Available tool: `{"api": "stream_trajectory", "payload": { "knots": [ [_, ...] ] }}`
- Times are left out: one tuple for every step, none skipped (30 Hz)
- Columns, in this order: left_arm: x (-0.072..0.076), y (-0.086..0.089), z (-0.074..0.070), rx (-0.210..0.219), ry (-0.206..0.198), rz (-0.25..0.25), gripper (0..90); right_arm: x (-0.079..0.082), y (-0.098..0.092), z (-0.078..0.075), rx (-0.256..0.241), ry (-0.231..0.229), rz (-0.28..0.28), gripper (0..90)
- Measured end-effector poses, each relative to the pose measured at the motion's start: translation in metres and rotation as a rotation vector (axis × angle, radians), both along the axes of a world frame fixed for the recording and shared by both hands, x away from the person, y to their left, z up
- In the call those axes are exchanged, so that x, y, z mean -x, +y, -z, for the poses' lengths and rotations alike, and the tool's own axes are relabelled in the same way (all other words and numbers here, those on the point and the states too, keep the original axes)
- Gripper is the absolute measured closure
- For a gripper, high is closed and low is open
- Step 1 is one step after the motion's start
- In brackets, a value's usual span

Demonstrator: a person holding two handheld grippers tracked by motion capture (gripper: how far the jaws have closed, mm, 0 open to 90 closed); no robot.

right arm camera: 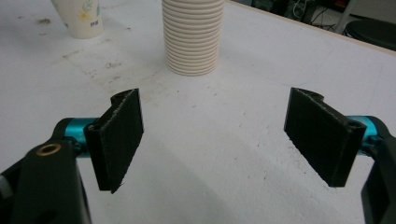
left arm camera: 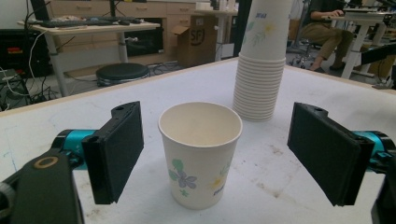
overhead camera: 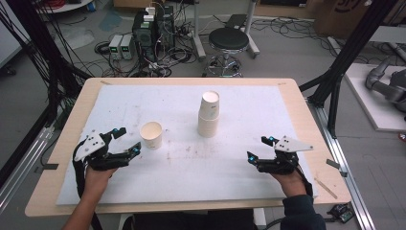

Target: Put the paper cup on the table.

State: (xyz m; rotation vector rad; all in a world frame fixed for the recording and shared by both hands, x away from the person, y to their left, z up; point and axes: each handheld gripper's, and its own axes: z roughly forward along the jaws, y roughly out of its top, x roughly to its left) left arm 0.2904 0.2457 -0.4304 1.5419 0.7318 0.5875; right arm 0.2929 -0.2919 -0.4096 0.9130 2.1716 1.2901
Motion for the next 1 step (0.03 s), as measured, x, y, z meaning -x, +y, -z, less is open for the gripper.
{"api": "stream_trajectory", "payload": {
  "knots": [
    [-0.0003,0.0001,0.0000,0.003,0.000,0.000,18.5,0.0000,0.0000,0.0000,0.000,0.000,0.000,20.1]
  ]
}}
